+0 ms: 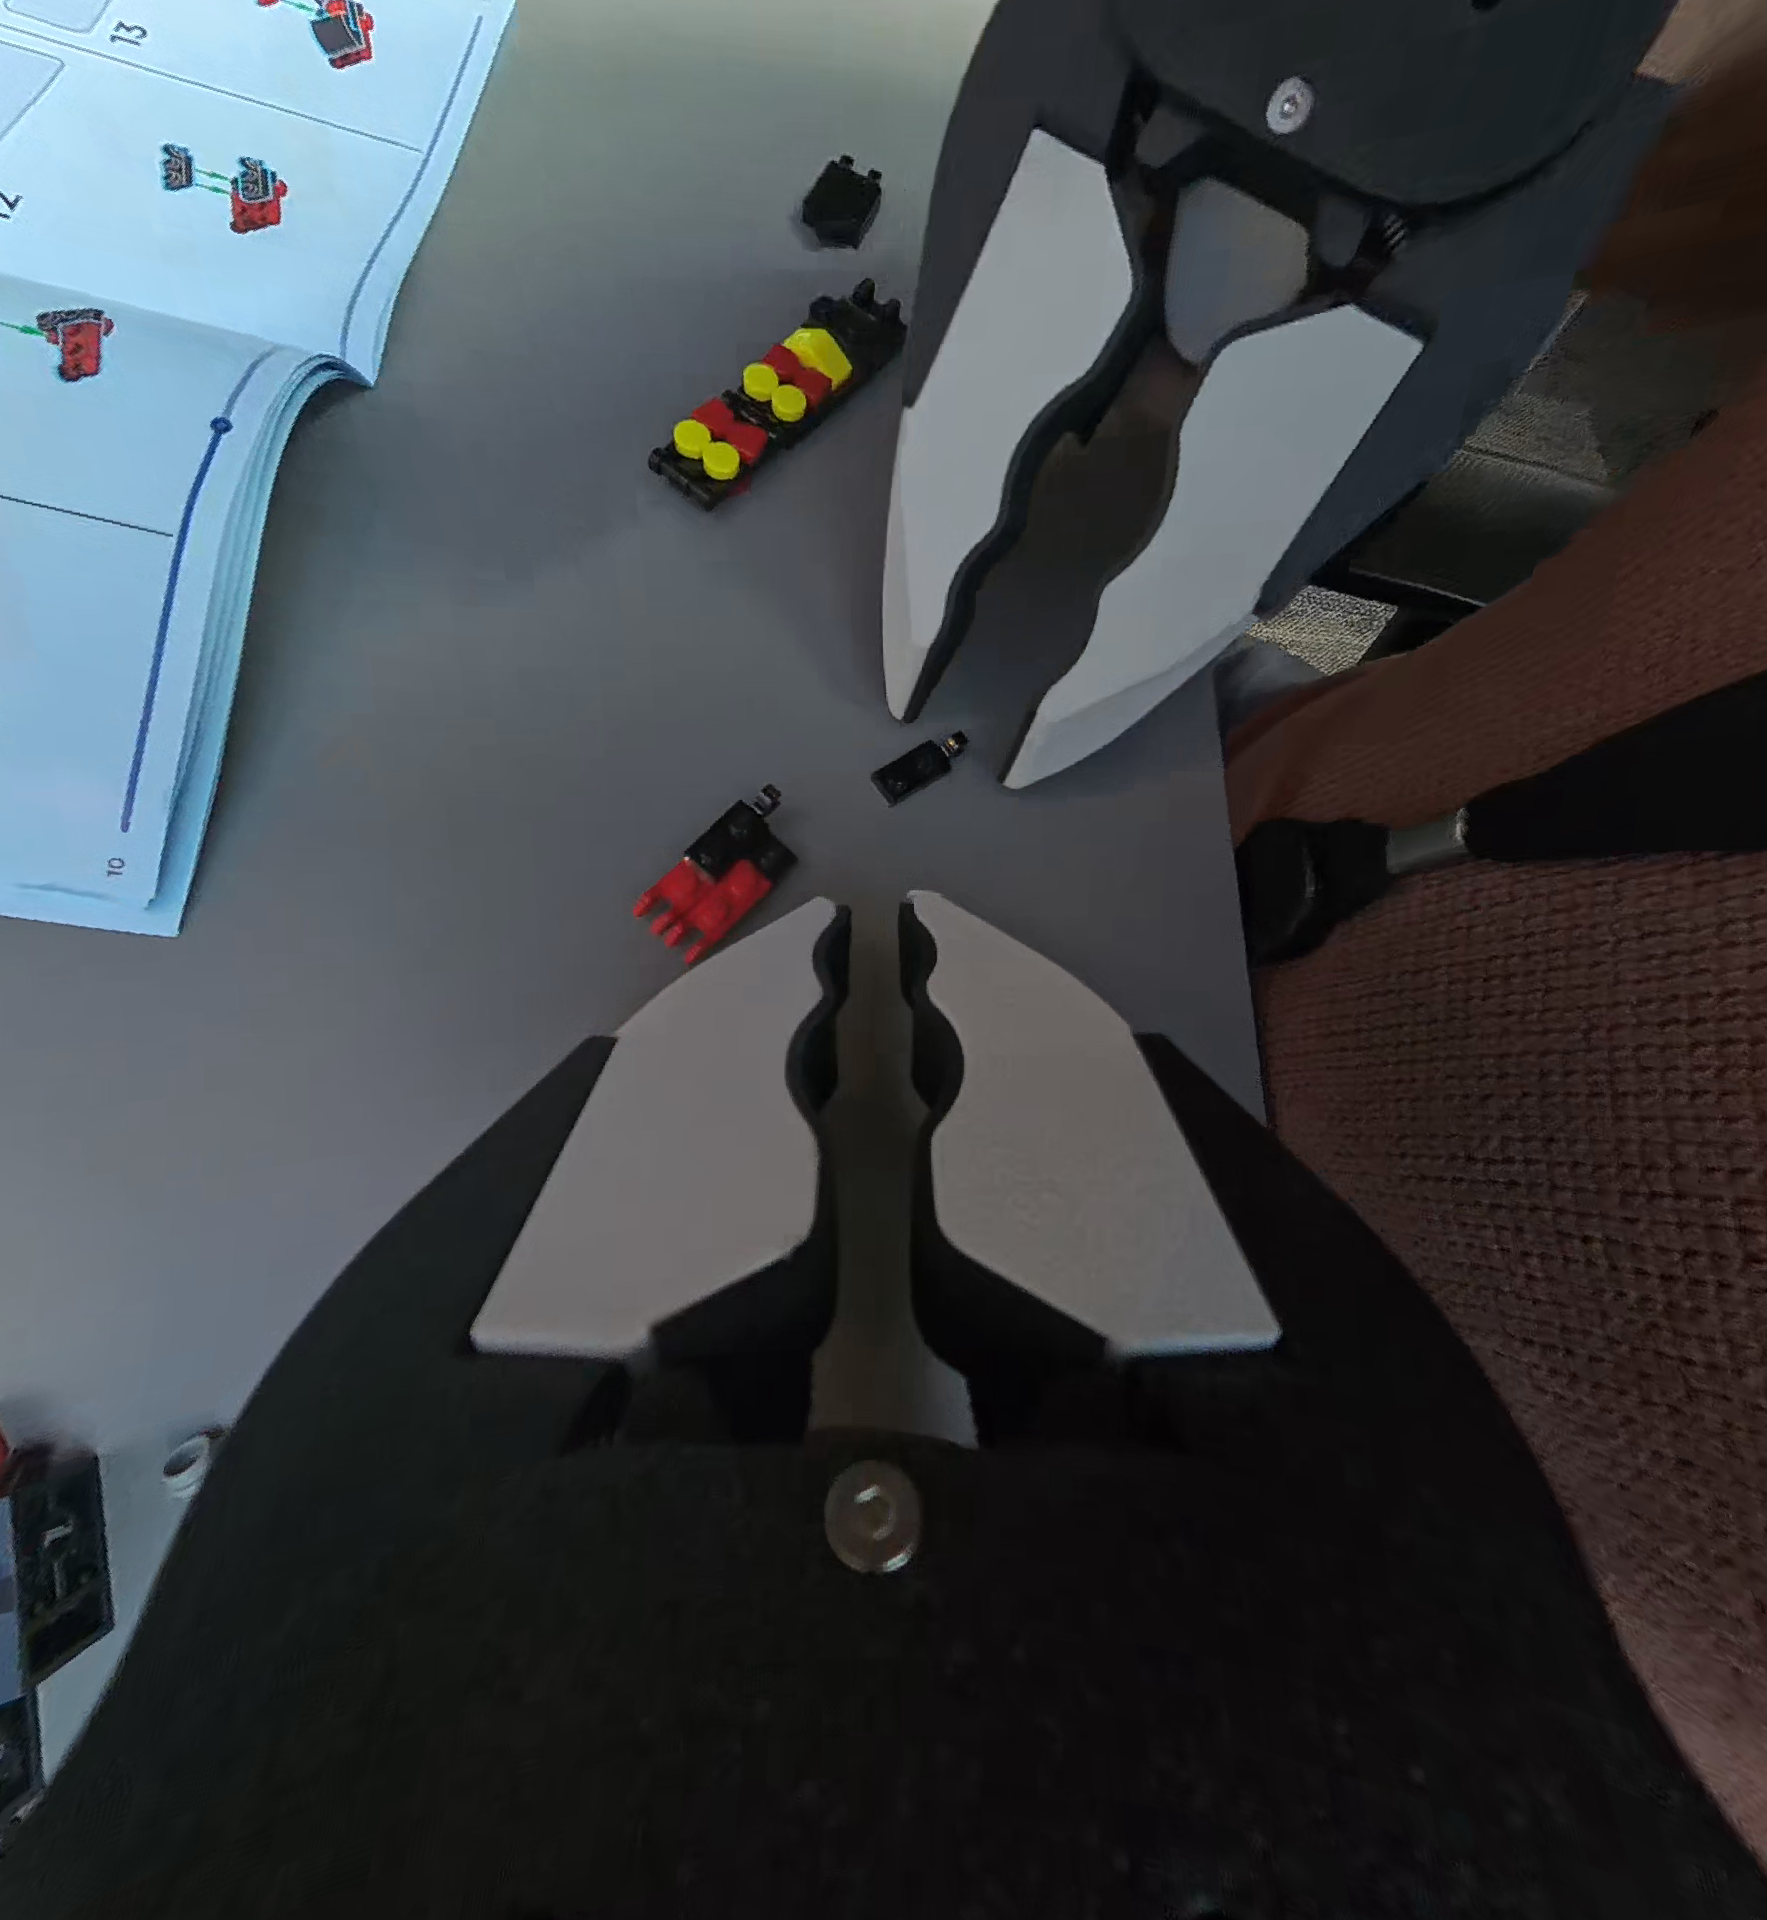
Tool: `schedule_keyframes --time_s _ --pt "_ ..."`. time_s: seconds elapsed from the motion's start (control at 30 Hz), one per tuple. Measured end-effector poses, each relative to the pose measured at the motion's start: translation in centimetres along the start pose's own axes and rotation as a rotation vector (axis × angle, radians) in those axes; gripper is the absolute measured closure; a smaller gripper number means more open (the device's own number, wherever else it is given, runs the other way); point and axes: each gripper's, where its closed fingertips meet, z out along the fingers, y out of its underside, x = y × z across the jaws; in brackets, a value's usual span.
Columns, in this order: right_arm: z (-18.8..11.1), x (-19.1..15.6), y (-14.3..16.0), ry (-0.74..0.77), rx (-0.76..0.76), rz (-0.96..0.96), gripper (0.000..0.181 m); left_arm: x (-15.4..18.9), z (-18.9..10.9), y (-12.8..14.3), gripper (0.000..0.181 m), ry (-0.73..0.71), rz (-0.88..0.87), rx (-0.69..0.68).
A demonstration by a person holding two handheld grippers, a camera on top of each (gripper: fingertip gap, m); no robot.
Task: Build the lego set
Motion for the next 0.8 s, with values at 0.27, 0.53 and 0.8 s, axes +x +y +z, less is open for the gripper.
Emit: schedule_keyframes --time_s 0.27,0.53,0.8 --pt "1.0 0.6 -1.0 0.112 0.044 0.011 0.173 -1.8 -0.3 0.3 0.172 -0.067 0.077 -0.008" --pt "1.8 1.7 -4.2 0.150 0.048 -0.127 0.174 -4.0 -0.5 -0.5 0.170 -0.090 0.241 0.010" --pt "2.6 1.8 -4.4 0.172 0.001 -0.166 0.174 -3.6 0.6 0.0 0.165 -0.008 0.311 -0.012"
